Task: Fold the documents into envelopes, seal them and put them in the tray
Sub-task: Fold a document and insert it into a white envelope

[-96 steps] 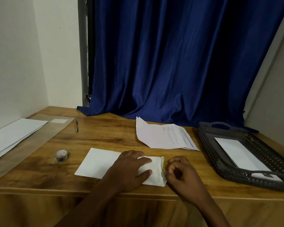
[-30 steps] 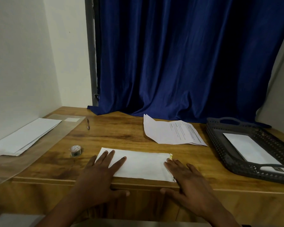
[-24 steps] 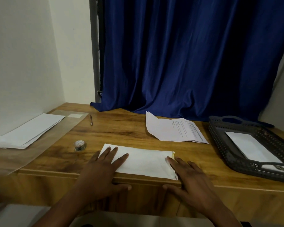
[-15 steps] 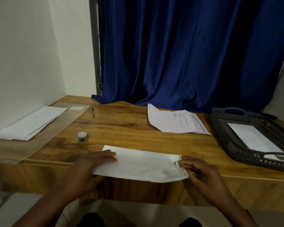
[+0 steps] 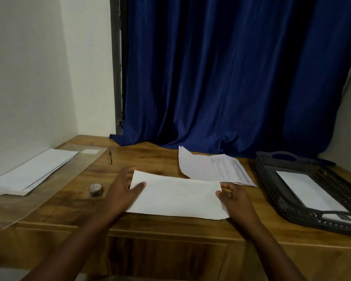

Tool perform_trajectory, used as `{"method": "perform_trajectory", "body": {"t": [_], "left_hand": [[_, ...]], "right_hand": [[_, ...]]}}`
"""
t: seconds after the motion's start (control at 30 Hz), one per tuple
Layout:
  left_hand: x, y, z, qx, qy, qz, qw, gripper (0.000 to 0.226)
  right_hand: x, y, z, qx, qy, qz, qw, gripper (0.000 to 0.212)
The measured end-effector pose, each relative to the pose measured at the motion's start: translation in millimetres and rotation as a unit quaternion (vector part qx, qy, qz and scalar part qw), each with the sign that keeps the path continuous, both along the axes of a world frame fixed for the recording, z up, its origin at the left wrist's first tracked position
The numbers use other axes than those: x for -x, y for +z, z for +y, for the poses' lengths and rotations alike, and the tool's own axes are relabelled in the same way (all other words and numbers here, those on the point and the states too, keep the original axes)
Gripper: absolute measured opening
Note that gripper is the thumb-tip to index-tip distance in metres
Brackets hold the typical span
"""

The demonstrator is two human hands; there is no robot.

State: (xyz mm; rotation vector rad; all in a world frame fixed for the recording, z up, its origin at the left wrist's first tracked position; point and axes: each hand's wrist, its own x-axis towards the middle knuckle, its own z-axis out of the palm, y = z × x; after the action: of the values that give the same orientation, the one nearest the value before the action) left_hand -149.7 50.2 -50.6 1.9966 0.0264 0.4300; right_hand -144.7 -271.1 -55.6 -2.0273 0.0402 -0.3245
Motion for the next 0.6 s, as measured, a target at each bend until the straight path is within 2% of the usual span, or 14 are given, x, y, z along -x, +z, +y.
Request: {"method": "perform_trajectory", "body": {"t": [0.07,0.1,0.2,0.3,0.4,0.6], "left_hand": [[-4,-13,-1,-0.091,0.01,-0.004,0.996,0.058],[-4,-16,-1,-0.107,0.007,-0.017,0.994,0.064],[-4,-21,1,-0.17,-0.005,-0.037,0.985,0.072],[-3,-22,3,-0.265,-0.006,-0.02,0.964,0.059],[-4,-22,3,-0.356,-0.015,0.0,0.934,0.058],[-1,-22,-2,-0.418,-0.03,-0.003,0.908,0.051]], "right_hand": [[-5,-6,4,0.149,-0.04,-0.03,0.988,0.035],[-6,-8,7,0.203,-0.056,-0.044,0.976,0.037],[-4,-12,11,0.311,-0.083,-0.074,0.944,0.042],[-2,-13,12,0.342,-0.099,-0.104,0.929,0.047],[-1,-16,13,0.396,-0.101,-0.109,0.906,0.037],[3,-16,6,0.281,-0.067,-0.104,0.952,0.026]]}}
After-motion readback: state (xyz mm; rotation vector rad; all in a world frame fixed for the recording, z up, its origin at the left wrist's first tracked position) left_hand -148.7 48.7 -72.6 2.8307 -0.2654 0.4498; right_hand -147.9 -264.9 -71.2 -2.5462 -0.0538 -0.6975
